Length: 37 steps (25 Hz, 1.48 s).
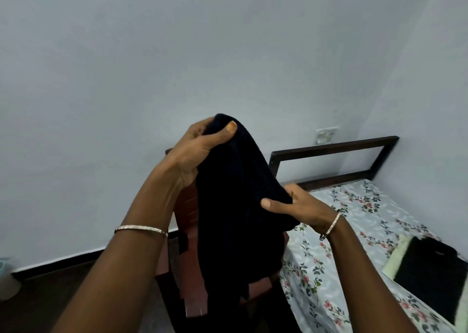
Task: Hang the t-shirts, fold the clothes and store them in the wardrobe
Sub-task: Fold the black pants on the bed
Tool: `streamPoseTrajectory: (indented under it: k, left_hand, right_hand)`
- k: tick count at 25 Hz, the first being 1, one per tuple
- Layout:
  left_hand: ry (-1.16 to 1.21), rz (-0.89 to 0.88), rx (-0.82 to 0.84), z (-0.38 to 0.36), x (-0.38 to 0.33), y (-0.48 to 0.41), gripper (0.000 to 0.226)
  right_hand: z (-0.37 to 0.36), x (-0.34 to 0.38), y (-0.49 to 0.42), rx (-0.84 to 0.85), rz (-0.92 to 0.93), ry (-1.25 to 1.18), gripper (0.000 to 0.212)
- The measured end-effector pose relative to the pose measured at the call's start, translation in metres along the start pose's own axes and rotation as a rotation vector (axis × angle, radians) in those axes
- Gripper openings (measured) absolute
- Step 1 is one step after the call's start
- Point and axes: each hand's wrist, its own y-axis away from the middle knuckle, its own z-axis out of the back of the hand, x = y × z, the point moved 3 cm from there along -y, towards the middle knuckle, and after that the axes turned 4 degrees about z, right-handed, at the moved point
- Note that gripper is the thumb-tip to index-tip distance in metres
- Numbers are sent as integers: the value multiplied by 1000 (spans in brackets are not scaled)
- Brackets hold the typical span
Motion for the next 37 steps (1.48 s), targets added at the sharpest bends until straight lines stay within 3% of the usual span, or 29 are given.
streamPoseTrajectory:
  k: [3,6,12,14,18,20,23,27,30,33,37]
  left_hand:
    - [-7,-32,41,-1,-13,-2,30]
    - [-16,-28,152,-9,-20,-1,26]
    - [-5,-22,384,-1,-33,-5,9]
    - [-159,-32,467,-2,-33,-3,12]
    - [-640,-148,668,-19,-28,9,14]
    - [-803,-252,746,-29,-25,12,11]
    - [-1005,-402,804,-42,-22,16,3]
    - [-966,-432,854,-60,-22,27,1]
    - [-958,-427,913,-86,-26,36,9]
    - [-1162,-672,913,-123,-26,53,17]
    - [-1431,-970,787,-178,-16,86,20]
  right_hand:
    - [9,-13,35,-55,-71,88,67]
    - [17,-5,68,-142,-135,397,74]
    - [39,49,130,-766,-99,963,60]
    - [41,60,152,-801,-139,1125,60]
    - [39,66,192,-643,-347,1427,89]
    - [30,70,209,-551,-483,1433,82]
    - [22,84,231,-546,-544,1410,75]
    - [9,98,268,-571,-691,1451,72]
    - [1,102,297,-608,-866,1336,94]
    - [-2,96,331,-635,-1045,1245,105]
    - [-3,85,374,-642,-1238,1081,72]
